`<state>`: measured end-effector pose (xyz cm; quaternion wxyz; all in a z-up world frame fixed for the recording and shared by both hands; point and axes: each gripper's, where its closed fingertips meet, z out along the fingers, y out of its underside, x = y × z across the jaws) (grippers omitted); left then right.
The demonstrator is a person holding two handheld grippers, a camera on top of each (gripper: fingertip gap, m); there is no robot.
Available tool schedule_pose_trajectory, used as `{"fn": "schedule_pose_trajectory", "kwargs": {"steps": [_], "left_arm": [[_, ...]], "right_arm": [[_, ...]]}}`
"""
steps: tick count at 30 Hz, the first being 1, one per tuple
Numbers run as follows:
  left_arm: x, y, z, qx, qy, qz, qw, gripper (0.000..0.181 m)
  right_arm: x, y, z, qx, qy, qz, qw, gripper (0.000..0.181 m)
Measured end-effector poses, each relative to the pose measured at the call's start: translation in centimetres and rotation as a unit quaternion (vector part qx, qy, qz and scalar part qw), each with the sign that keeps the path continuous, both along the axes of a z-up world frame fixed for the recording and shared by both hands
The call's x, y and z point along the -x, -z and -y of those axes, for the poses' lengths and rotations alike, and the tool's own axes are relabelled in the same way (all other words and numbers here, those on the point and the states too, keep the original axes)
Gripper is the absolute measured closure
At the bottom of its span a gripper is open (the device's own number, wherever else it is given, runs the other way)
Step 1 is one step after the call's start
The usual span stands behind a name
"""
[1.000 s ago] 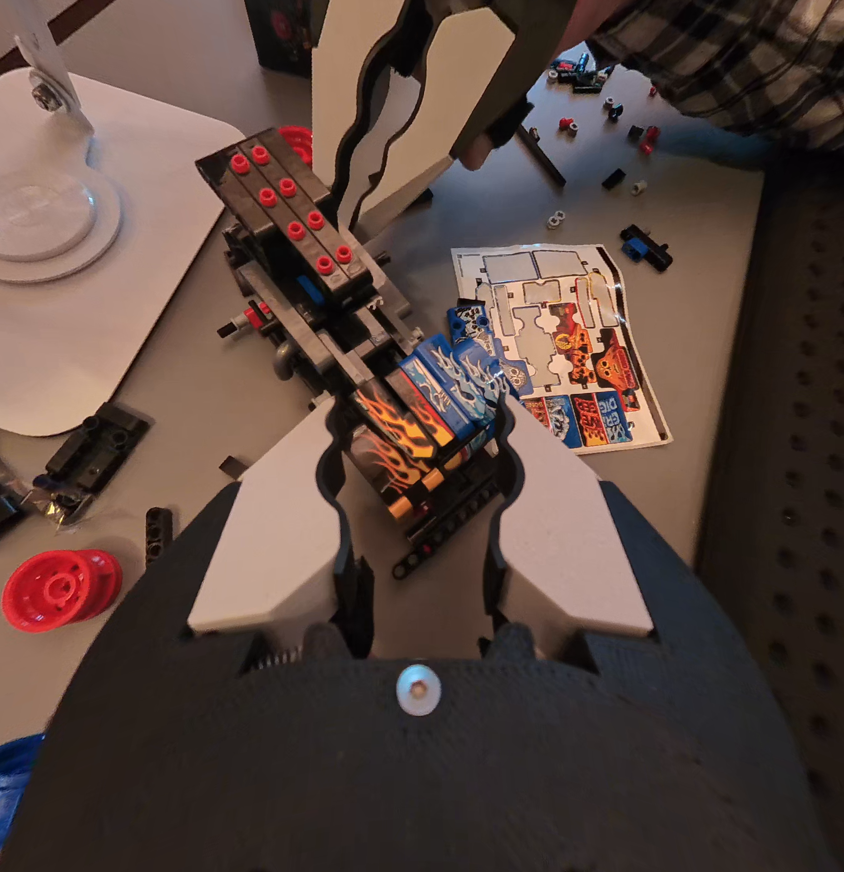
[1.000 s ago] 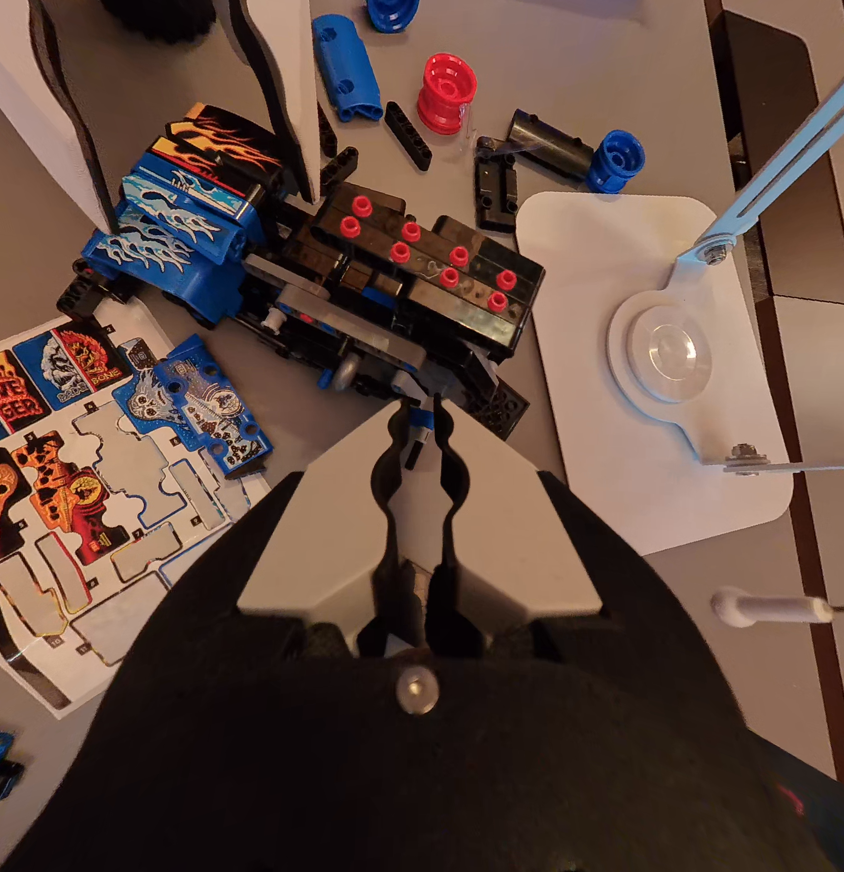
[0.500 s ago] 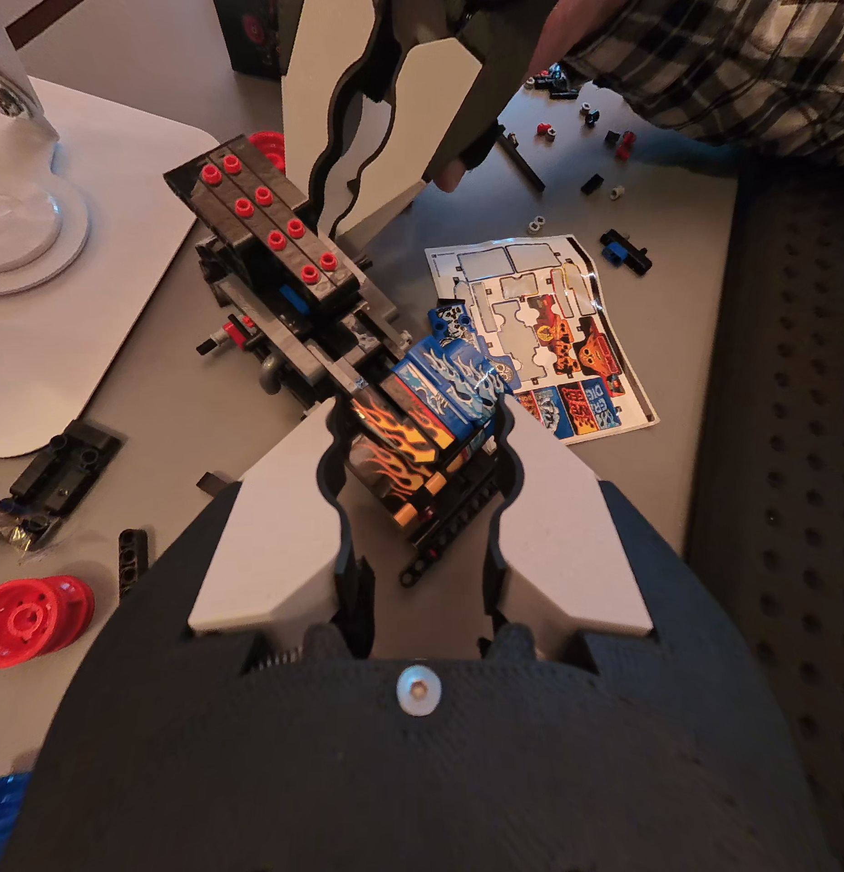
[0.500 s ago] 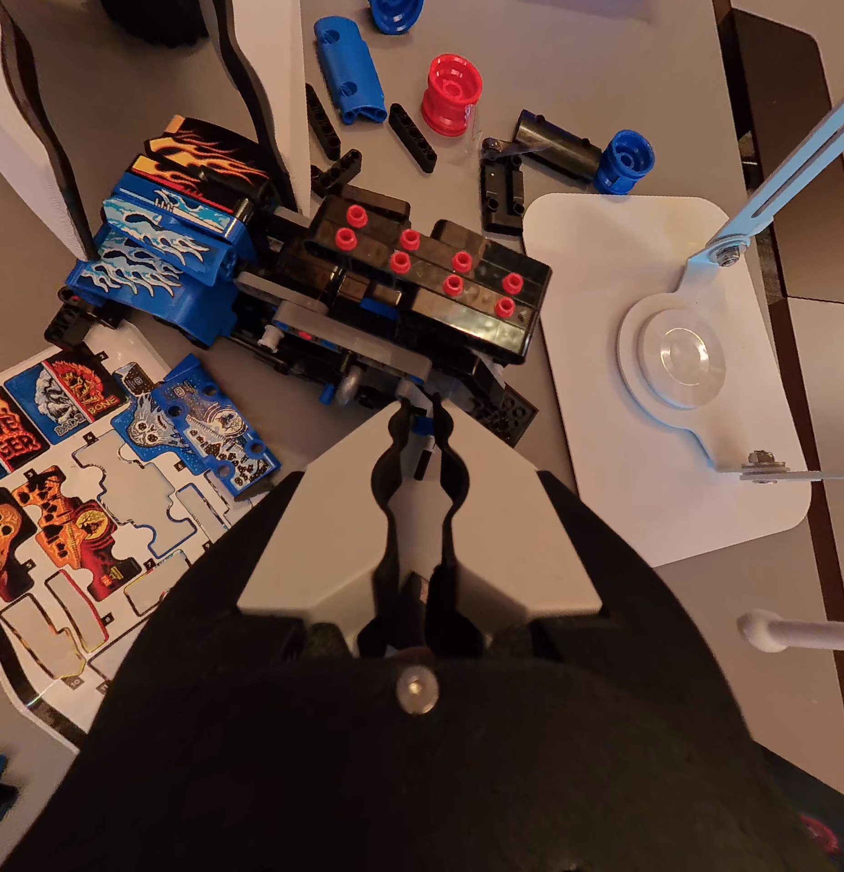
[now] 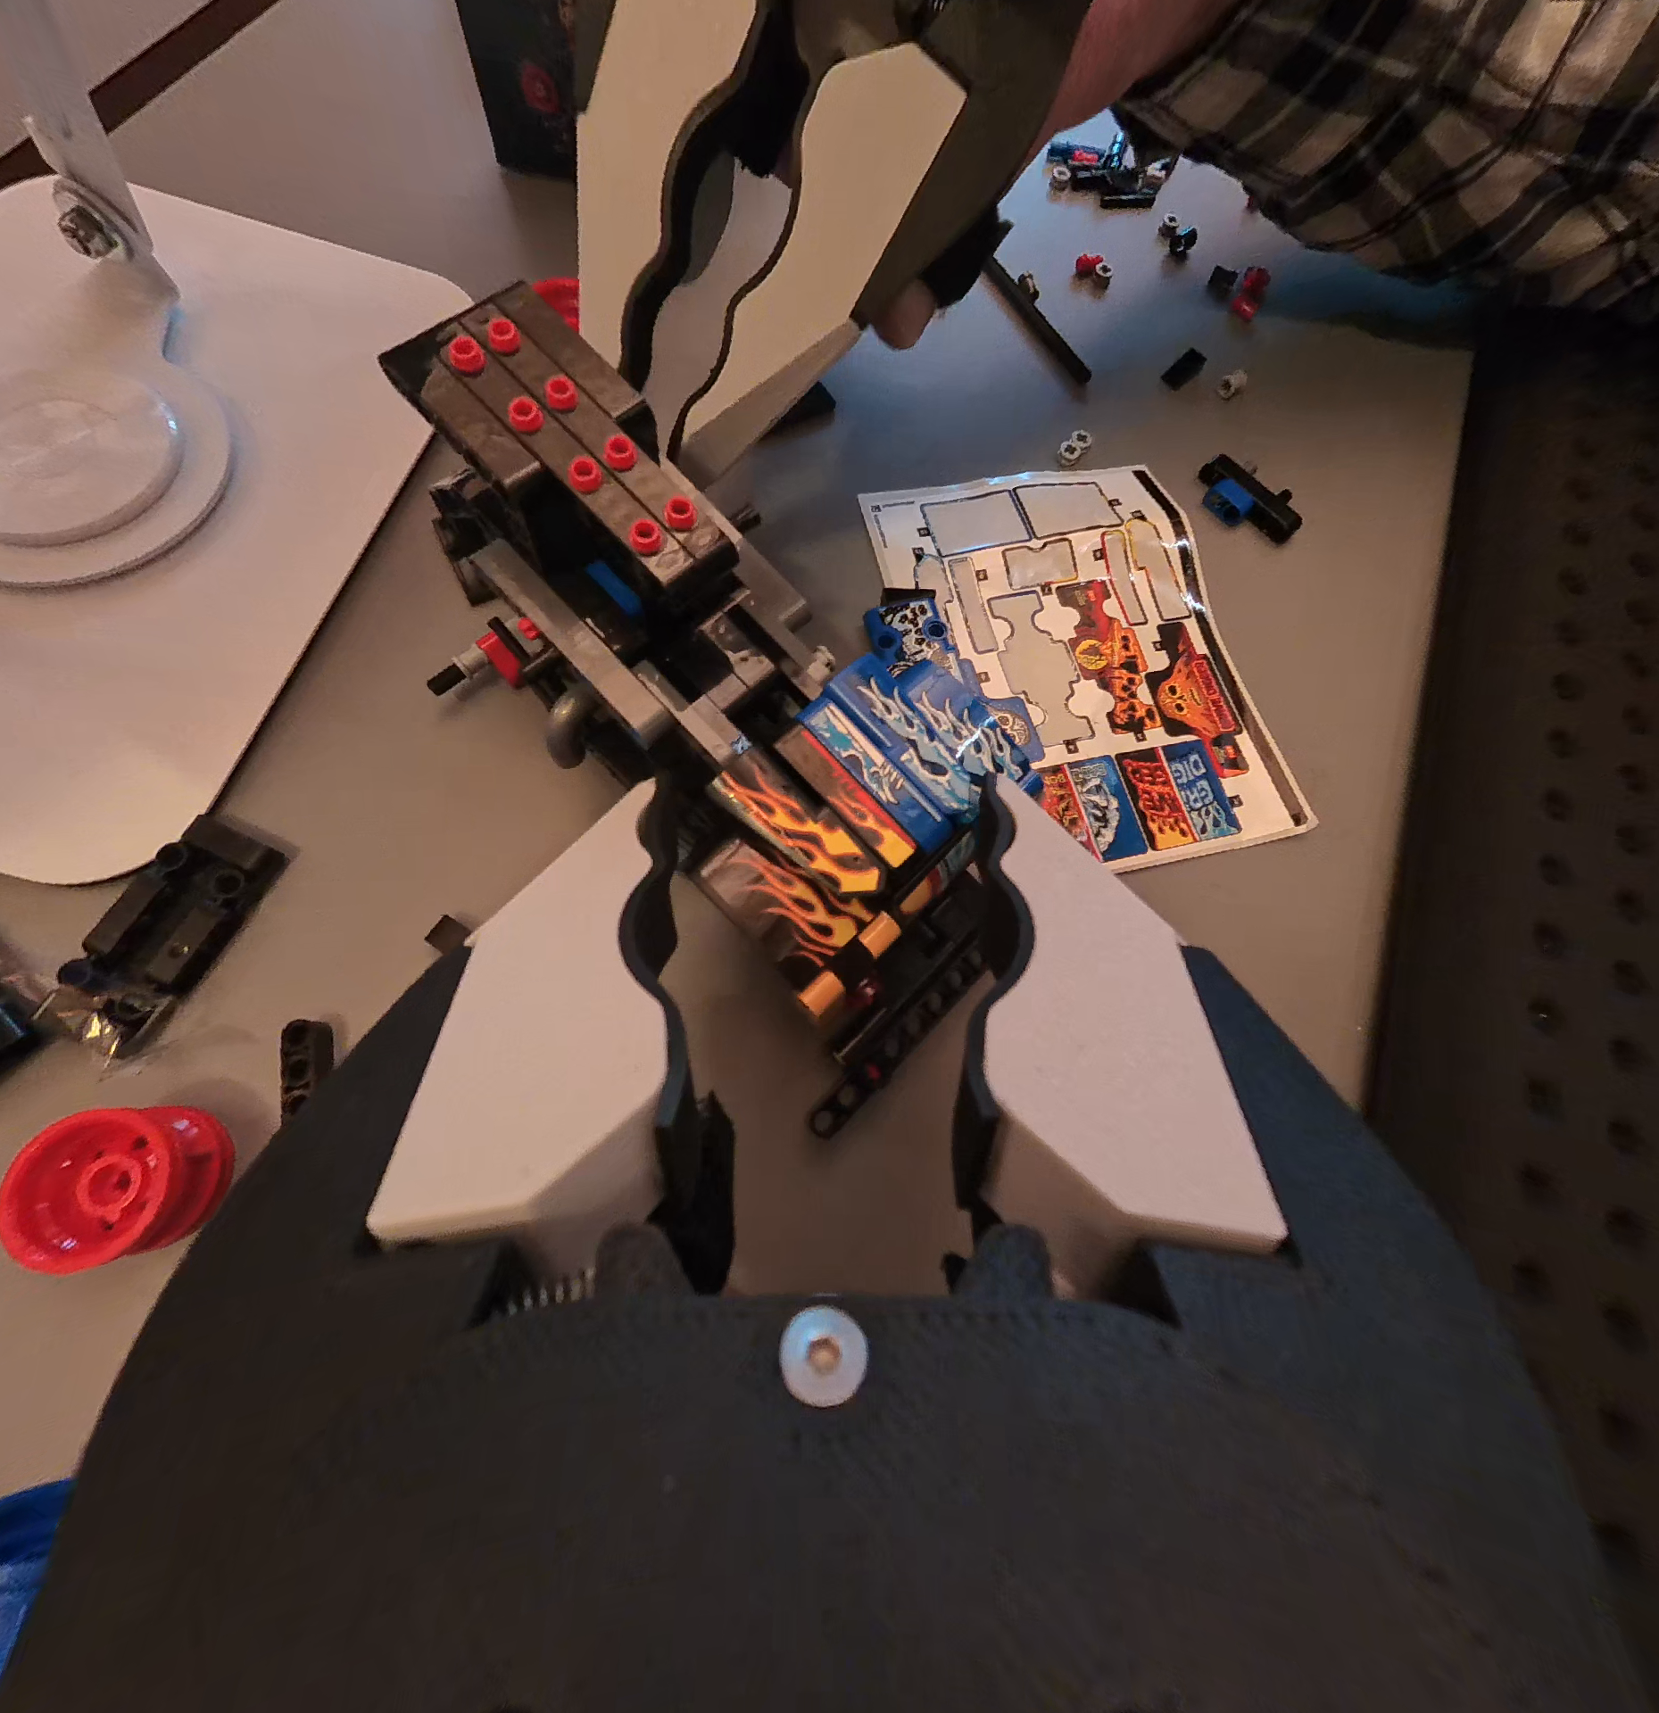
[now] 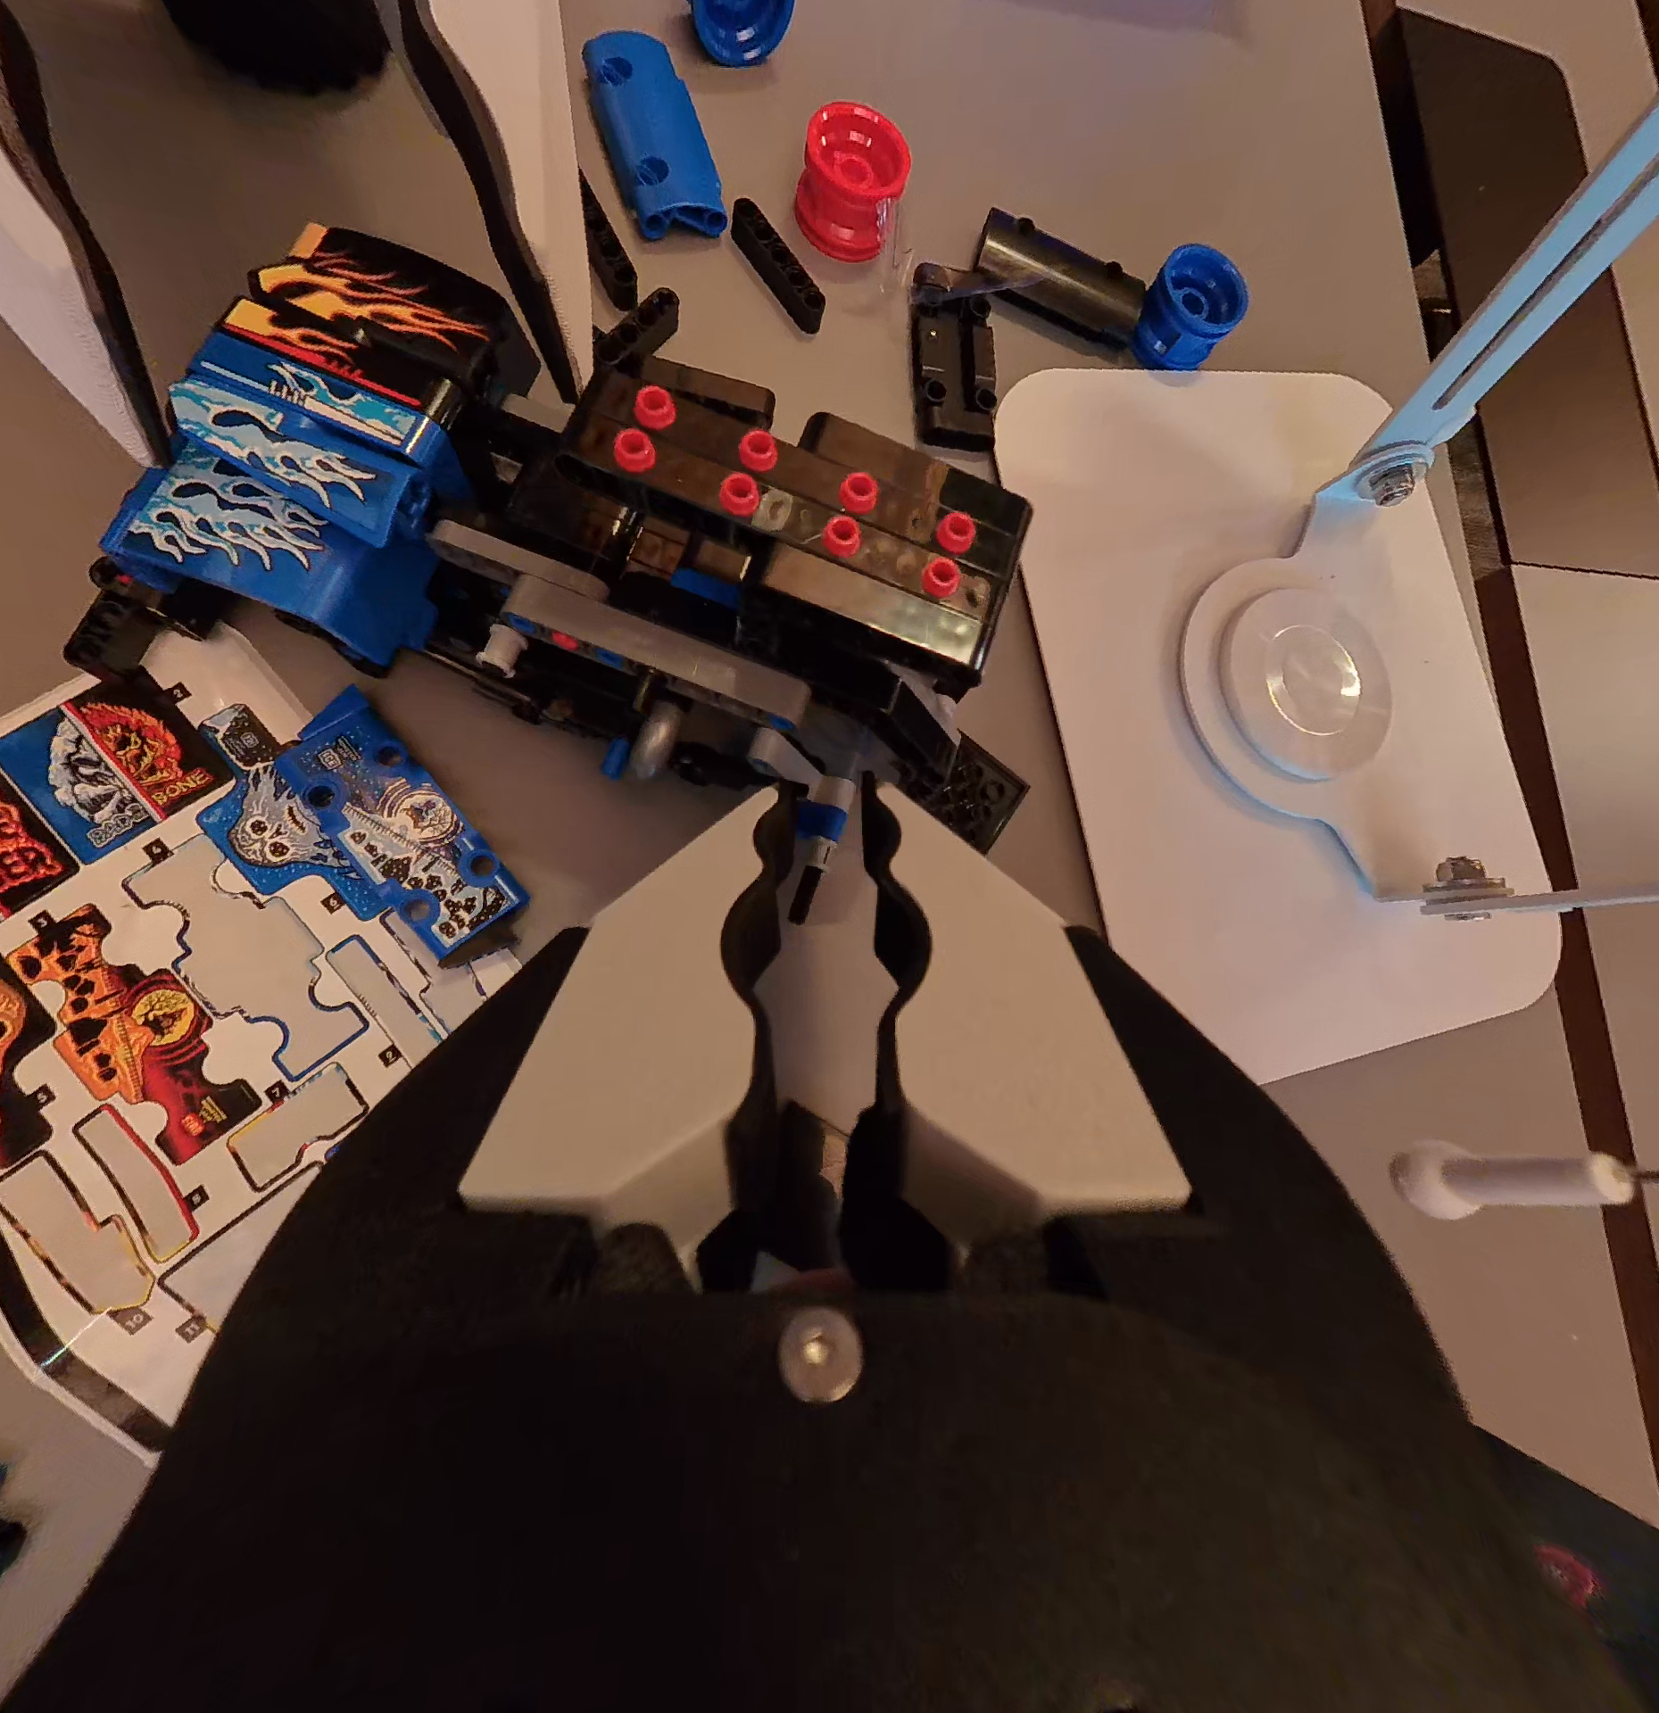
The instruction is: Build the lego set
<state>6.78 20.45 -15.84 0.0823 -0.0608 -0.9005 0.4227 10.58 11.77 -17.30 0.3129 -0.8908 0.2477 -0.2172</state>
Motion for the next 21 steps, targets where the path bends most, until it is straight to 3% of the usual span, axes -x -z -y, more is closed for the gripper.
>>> {"fn": "schedule_pose_trajectory", "kwargs": {"steps": [15, 21], "left_arm": [[-0.7, -0.2, -1.4, -0.003, -0.003, 0.005, 1.0, 0.118], [0.5, 1.0, -2.2, -0.032, 0.025, -0.009, 0.999, 0.122]], "right_arm": [[0.5, -2.2, 1.2, 0.001, 0.006, 0.005, 1.0, 0.159], [2.9, -1.2, 0.0, 0.007, -0.033, -0.061, 0.998, 0.156]]}}
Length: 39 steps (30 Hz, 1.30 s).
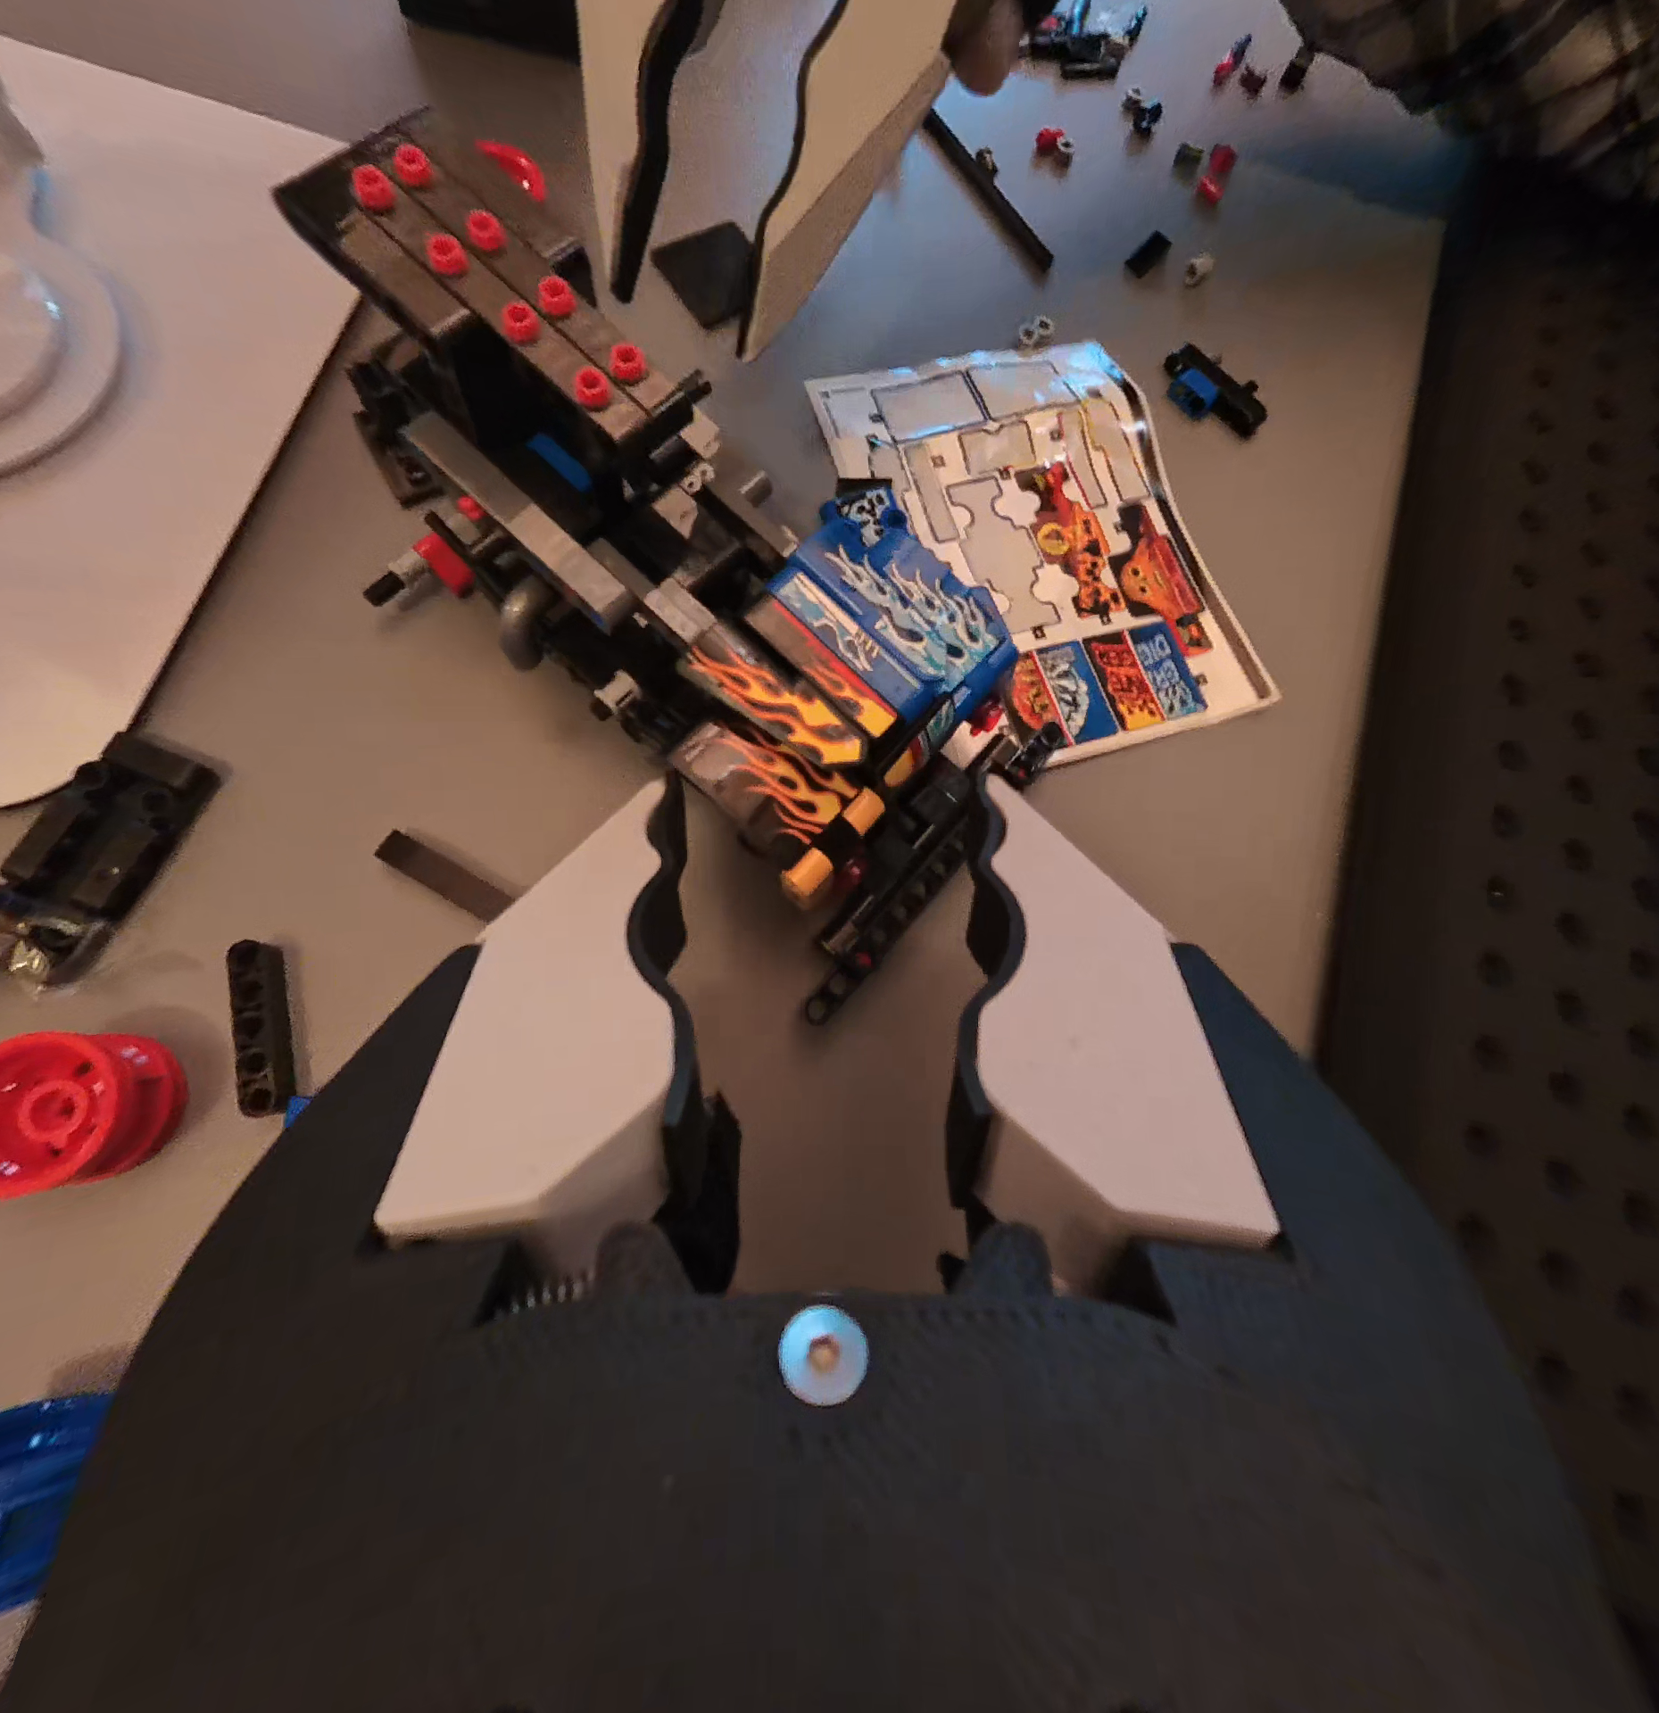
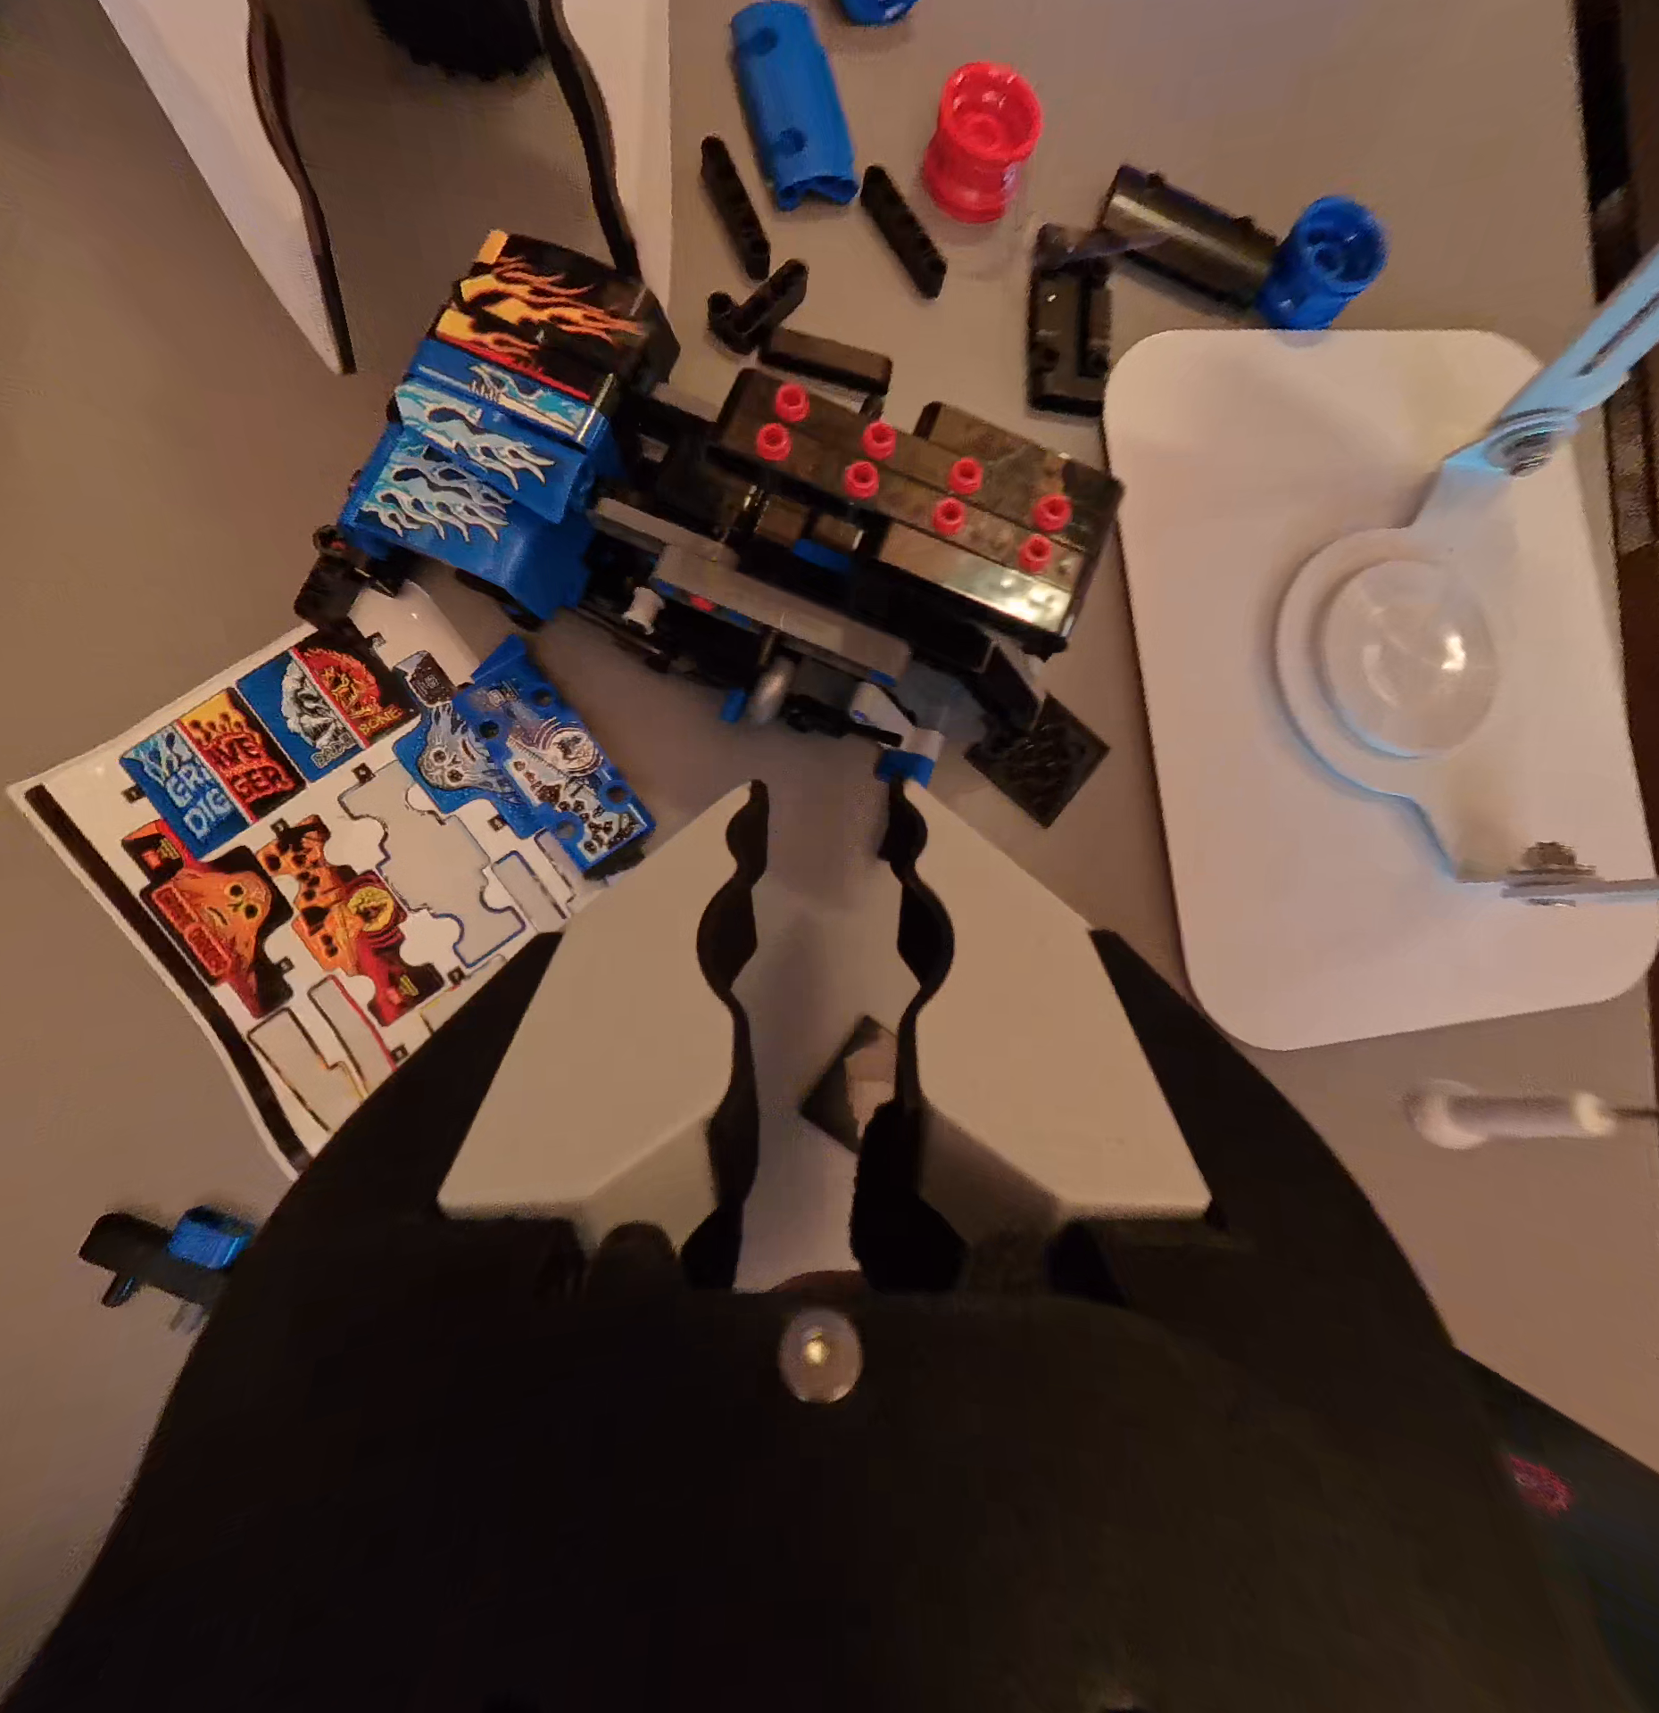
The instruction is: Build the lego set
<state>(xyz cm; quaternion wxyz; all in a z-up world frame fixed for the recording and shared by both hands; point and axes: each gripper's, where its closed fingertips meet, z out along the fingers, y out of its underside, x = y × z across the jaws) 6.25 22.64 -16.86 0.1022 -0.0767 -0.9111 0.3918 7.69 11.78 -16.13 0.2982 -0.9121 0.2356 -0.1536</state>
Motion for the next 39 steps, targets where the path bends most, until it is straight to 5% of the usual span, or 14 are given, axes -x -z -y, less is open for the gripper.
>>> {"fn": "schedule_pose_trajectory", "kwargs": {"steps": [8, 17, 25, 39], "left_arm": [[2.3, 1.0, 0.2, -0.021, 0.05, 0.005, 0.998, 0.121], [0.1, -0.1, 1.3, 0.019, 0.001, 0.015, 1.0, 0.112], [1.3, 1.4, 1.9, 0.004, 0.034, 0.019, 0.999, 0.112], [1.1, 0.8, 2.3, 0.029, 0.033, 0.003, 0.999, 0.116]], "right_arm": [[-0.2, 2.3, -1.0, 0.008, 0.001, -0.018, 1.0, 0.153], [0.9, 1.7, -0.5, -0.001, -0.017, -0.039, 0.999, 0.152], [1.7, 2.5, -1.8, 0.003, -0.041, -0.053, 0.998, 0.15], [2.5, 1.8, -4.2, -0.046, -0.064, -0.07, 0.994, 0.172]]}}
